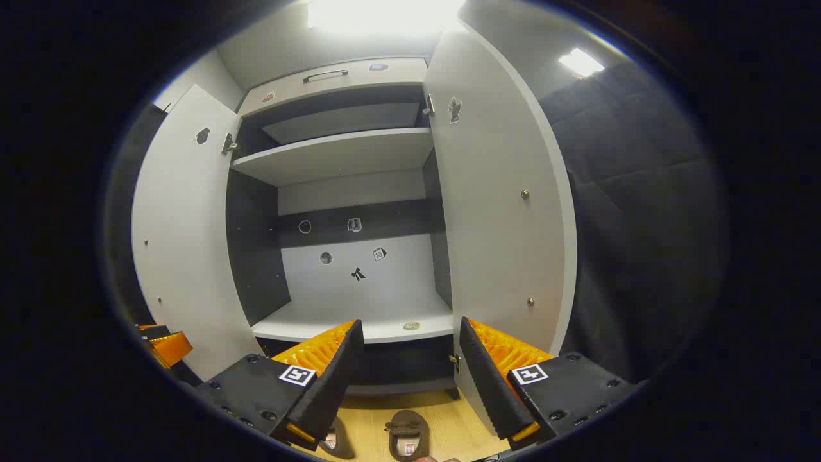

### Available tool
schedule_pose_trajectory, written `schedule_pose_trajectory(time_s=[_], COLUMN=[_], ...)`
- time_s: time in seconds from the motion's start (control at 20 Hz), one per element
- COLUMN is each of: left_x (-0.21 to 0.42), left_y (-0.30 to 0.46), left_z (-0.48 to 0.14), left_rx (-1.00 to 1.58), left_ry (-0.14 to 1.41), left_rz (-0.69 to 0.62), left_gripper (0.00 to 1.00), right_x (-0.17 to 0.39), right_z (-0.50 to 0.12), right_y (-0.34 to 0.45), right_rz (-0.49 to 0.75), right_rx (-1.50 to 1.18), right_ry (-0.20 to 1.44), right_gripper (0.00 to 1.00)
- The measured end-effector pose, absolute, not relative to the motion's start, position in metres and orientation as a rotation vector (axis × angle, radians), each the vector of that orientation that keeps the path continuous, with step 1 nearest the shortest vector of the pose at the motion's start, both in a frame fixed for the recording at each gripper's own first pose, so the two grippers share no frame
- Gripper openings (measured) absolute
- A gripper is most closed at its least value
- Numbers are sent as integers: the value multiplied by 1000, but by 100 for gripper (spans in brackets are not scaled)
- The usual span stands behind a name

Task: Grab one shoe with the right hand and put it into the shoe cabinet, grab the other shoe with the left hand and put it into the shoe cabinet; then close the right door with the right hand and the left door with the left hand.

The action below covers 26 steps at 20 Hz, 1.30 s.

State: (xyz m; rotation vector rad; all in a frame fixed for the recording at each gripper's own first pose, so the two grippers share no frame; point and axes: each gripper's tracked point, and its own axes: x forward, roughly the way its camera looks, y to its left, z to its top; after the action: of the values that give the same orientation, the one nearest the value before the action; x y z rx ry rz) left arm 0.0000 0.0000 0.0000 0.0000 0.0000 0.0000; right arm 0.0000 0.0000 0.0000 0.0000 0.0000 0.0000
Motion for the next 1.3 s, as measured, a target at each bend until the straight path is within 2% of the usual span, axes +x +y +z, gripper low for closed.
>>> schedule_pose_trajectory(time_s=[0.05,0.1,0.15,0.2,0.25,0.3,0.35,0.45,0.5,0.55,0.6,0.75,0.8,0.85,0.9,0.95,1.0,1.05,1.1,1.15,1.2,1.3], left_x=[2,3,3,5,6,6,6,5,4,3,3,0,-1,-1,-1,-1,-2,-2,-4,-4,-4,-5], left_y=[-1,-1,-4,-6,-7,-6,-7,-11,-12,-13,-11,-9,-9,-9,-9,-10,-11,-13,-15,-16,-17,-21], left_z=[-1,-1,-2,-4,-6,-7,-5,-6,-10,-13,-13,-15,-16,-17,-18,-19,-20,-19,-19,-19,-19,-20], left_rx=[-3,-6,-9,-10,-7,-3,-2,-9,-11,-7,0,7,4,-2,-7,-10,-10,-7,0,9,17,20], left_ry=[5,9,9,8,14,17,14,8,17,28,29,32,33,36,38,40,42,42,41,39,38,36], left_rz=[-3,-11,-22,-32,-33,-26,-24,-30,-36,-38,-33,-21,-17,-16,-19,-22,-28,-35,-40,-44,-48,-55], left_gripper=[91,96,96,91,91,91,96,96,91,91,91,91,91,96,91,91,96,96,96,96,91,91], right_x=[-2,-3,-3,-2,-2,-2,-2,0,0,1,2,7,10,12,15,17,20,24,26,29,32,39], right_z=[-3,-6,-6,-7,-8,-10,-13,-18,-21,-23,-27,-35,-37,-36,-36,-38,-40,-40,-43,-46,-52,-71], right_y=[1,1,1,-1,-1,0,1,-1,-2,-2,-1,2,5,11,14,17,19,22,25,28,31,37], right_rz=[3,9,7,2,-3,-3,-4,-12,-15,-12,-5,15,26,47,61,70,79,90,104,115,128,171], right_rx=[-5,-17,-31,-44,-49,-46,-38,-28,-26,-23,-21,-32,-31,-32,-39,-50,-58,-59,-54,-51,-53,-72], right_ry=[12,20,19,16,20,28,36,57,66,75,89,129,135,133,135,145,155,167,180,196,218,273], right_gripper=[92,92,95,92,95,95,92,92,95,95,92,92,95,95,95,95,95,92,95,95,95,95])
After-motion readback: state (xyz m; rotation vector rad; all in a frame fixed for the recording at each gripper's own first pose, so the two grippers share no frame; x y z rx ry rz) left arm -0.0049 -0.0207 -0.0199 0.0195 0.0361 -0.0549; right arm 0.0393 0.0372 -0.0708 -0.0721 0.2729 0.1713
